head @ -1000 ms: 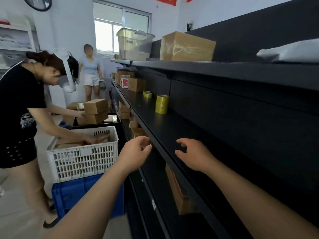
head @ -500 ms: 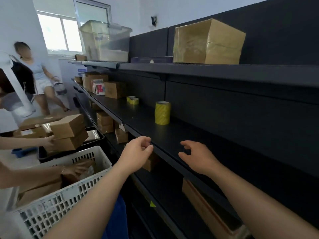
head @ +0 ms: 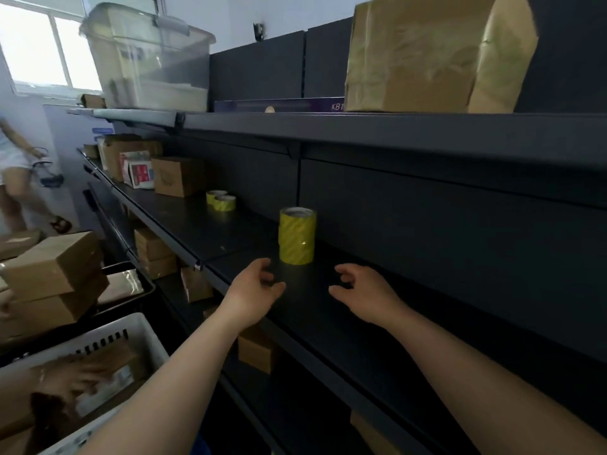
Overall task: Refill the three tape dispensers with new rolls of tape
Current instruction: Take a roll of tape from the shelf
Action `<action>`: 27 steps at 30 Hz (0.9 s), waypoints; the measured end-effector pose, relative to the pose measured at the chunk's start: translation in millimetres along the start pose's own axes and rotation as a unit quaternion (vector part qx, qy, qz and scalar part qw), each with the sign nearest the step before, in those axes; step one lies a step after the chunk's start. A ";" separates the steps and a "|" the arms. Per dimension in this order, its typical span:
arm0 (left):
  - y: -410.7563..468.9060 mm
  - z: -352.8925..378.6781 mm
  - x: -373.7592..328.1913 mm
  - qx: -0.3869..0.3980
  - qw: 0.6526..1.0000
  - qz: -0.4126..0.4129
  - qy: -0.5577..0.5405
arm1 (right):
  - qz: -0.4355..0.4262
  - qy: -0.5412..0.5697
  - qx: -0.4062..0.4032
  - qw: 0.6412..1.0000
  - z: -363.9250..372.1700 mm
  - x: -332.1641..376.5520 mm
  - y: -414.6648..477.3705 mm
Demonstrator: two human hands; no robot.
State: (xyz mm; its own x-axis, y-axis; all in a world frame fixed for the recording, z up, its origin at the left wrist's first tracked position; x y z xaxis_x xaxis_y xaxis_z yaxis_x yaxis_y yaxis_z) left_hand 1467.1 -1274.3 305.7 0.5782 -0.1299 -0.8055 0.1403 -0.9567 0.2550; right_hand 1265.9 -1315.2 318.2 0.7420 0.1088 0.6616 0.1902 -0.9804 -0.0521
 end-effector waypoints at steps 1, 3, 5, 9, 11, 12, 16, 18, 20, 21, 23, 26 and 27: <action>3.5 -1.5 0.7 -0.002 1.000 0.000 -0.003 | 0.003 0.005 -0.001 1.000 0.1 0.4 4.3; 23.8 -3.6 10.0 -0.002 1.000 0.004 -0.004 | 0.005 0.018 -0.007 1.000 5.4 5.6 27.0; 45.8 -4.7 20.7 0.012 1.000 -0.008 -0.008 | 0.020 0.045 -0.003 0.999 12.0 8.9 49.1; 89.3 -6.9 37.5 0.018 1.000 -0.021 -0.011 | 0.051 0.103 -0.007 0.993 22.6 11.9 85.8; 108.8 -5.0 46.2 0.021 0.999 -0.024 -0.032 | 0.060 0.124 -0.013 0.990 26.8 13.9 100.9; 117.1 -3.1 49.6 0.024 0.998 -0.025 -0.047 | 0.064 0.134 -0.019 0.989 28.5 14.9 107.7; 148.2 8.0 56.3 0.067 0.993 -0.017 -0.097 | 0.070 0.169 -0.036 0.983 32.7 19.6 131.2; 162.5 11.9 57.3 0.094 0.989 -0.015 -0.111 | 0.066 0.169 -0.039 0.983 34.4 24.6 141.1; 174.4 14.9 57.9 0.123 0.984 -0.004 -0.128 | 0.065 0.180 -0.036 0.981 37.0 30.3 149.0; 179.5 15.9 58.5 0.134 0.980 0.003 -0.145 | 0.062 0.189 -0.033 0.979 38.7 34.1 151.6; 187.1 15.1 58.2 0.136 0.975 0.031 -0.172 | 0.051 0.217 -0.038 0.974 42.0 37.8 157.3; 195.7 10.5 57.9 0.116 0.976 0.079 -0.165 | 0.034 0.234 -0.086 0.968 38.4 36.2 161.7; 197.5 9.5 59.0 0.113 0.975 0.084 -0.170 | 0.033 0.239 -0.102 0.965 36.2 34.6 161.2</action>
State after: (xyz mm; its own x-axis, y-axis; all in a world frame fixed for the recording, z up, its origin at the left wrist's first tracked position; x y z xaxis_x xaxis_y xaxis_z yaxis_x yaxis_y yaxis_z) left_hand 1521.3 -1473.3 303.5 0.2730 -0.3321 -0.9029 -0.1369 -0.9424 0.3053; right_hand 1345.5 -1463.5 305.6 0.3568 0.0049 0.9342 -0.0145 -0.9998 0.0108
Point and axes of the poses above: each hand's wrist, its own y-axis towards the middle knuckle, its own z-axis out of the palm, x = y × z, the point moved 7 cm from there along y, towards the middle knuckle, and after that the axes turned 10 degrees about z, right-handed, at the moved point
